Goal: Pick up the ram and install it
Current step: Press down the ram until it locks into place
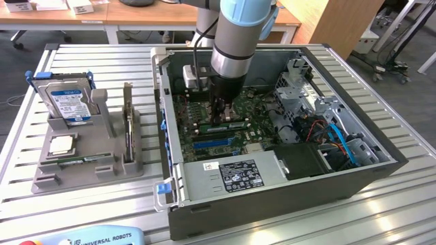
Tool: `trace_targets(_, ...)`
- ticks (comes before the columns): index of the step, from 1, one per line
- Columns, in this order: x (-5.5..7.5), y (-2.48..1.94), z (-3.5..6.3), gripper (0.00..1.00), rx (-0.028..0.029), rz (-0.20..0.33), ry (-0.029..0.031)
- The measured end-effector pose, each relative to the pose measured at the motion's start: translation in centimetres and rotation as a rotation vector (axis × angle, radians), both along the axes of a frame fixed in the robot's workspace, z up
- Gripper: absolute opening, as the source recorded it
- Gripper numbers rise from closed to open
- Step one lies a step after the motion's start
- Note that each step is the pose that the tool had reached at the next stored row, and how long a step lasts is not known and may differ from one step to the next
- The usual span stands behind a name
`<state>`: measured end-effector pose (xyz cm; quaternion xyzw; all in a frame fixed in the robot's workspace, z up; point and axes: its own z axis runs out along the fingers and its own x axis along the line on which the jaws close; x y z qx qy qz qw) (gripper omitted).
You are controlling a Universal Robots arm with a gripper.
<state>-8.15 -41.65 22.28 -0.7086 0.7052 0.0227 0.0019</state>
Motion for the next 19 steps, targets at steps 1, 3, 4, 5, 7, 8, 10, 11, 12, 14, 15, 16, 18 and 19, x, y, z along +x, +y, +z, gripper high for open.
trace_targets(1, 0.0, 0.0, -0.01, 0.1, 0.0001, 0.0, 0.0)
trace_targets(3, 0.0, 0.0, -0.02, 0.1, 0.0003, 0.0, -0.0001)
trace_targets(4, 0.0, 0.01, -0.02, 0.1, 0.0003, 0.0, -0.0002)
trace_targets(5, 0.0, 0.01, -0.03, 0.1, 0.0004, 0.0, -0.0003)
trace_targets(7, 0.0, 0.0, -0.04, 0.1, 0.0004, 0.0, -0.0002)
trace_targets(8, 0.0, 0.0, -0.06, 0.1, 0.0003, 0.0, -0.0002)
trace_targets(10, 0.0, 0.0, -0.06, 0.1, 0.0003, 0.0, -0.0002)
trace_targets(11, 0.0, 0.0, -0.06, 0.1, 0.0003, 0.0, -0.0002)
trace_targets(12, 0.0, 0.0, -0.06, 0.1, 0.0003, 0.0, -0.0002)
trace_targets(14, 0.0, 0.01, -0.07, 0.1, 0.0004, 0.0, -0.0002)
trace_targets(15, 0.0, 0.01, -0.07, 0.1, 0.0004, 0.0, -0.0002)
trace_targets(16, 0.0, 0.01, -0.13, 0.1, 0.0005, 0.0, -0.0002)
trace_targets(18, 0.0, 0.0, -0.16, 0.1, 0.0002, 0.0, -0.0001)
trace_targets(19, 0.0, 0.0, -0.16, 0.1, 0.0001, 0.0, -0.0001)
